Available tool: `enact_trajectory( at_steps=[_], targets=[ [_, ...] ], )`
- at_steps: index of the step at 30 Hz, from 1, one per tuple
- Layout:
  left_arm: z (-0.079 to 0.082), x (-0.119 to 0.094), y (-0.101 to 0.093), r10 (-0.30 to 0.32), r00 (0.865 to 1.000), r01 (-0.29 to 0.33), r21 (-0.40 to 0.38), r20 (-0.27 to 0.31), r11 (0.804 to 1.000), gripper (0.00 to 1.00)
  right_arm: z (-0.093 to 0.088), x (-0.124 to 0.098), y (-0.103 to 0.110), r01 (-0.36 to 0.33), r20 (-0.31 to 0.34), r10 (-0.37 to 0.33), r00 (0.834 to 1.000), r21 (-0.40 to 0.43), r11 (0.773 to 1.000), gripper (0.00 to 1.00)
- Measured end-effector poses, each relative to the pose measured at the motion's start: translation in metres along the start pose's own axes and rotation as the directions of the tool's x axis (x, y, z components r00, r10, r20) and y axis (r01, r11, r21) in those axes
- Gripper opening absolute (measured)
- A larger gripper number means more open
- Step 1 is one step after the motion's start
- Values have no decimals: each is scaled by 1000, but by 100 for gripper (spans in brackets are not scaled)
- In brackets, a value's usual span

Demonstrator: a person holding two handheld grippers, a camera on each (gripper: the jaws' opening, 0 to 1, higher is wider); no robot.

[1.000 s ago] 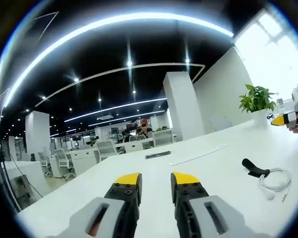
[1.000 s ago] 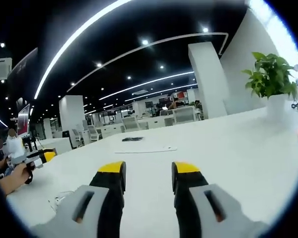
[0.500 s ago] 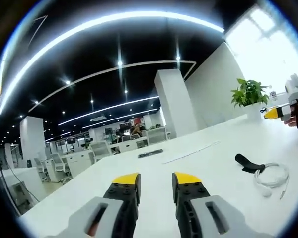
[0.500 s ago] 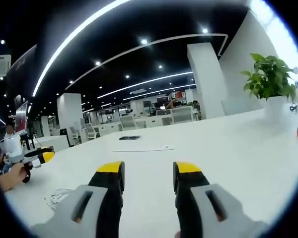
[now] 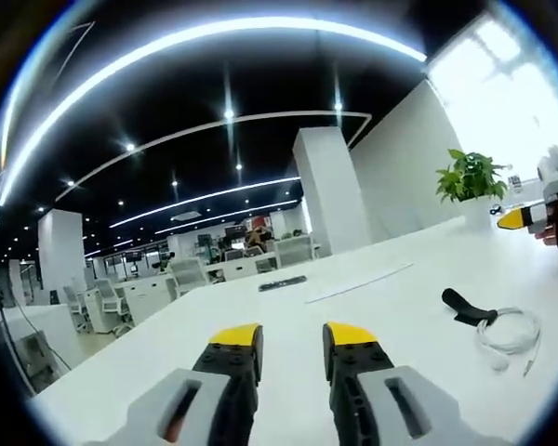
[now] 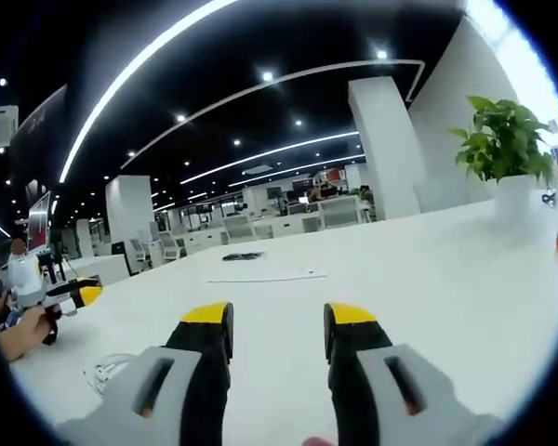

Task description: Peel open the Velcro strap on the desktop, arrange the wired earphones neatly onto it, and close the Velcro strap to secure them.

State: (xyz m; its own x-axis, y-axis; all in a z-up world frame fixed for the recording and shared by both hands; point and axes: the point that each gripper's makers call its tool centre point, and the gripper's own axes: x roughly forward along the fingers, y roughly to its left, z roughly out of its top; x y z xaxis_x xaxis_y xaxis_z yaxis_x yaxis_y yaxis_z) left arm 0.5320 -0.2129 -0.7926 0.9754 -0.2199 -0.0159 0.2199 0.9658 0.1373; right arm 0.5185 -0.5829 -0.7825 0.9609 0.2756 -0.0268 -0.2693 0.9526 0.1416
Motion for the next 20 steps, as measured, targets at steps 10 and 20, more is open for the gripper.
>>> enact_trajectory(
  at_steps=[10, 20],
  targets=[
    [-4, -3, -10, -11, 1000, 11, 28, -7, 1000, 31, -5, 3, -2, -3, -8, 3, 1000, -12, 1000, 40],
    [-4, 1, -19, -42, 999, 43, 77, -16, 996, 31, -12, 5, 3, -18, -26, 18, 1000, 0, 1000, 40]
  ],
)
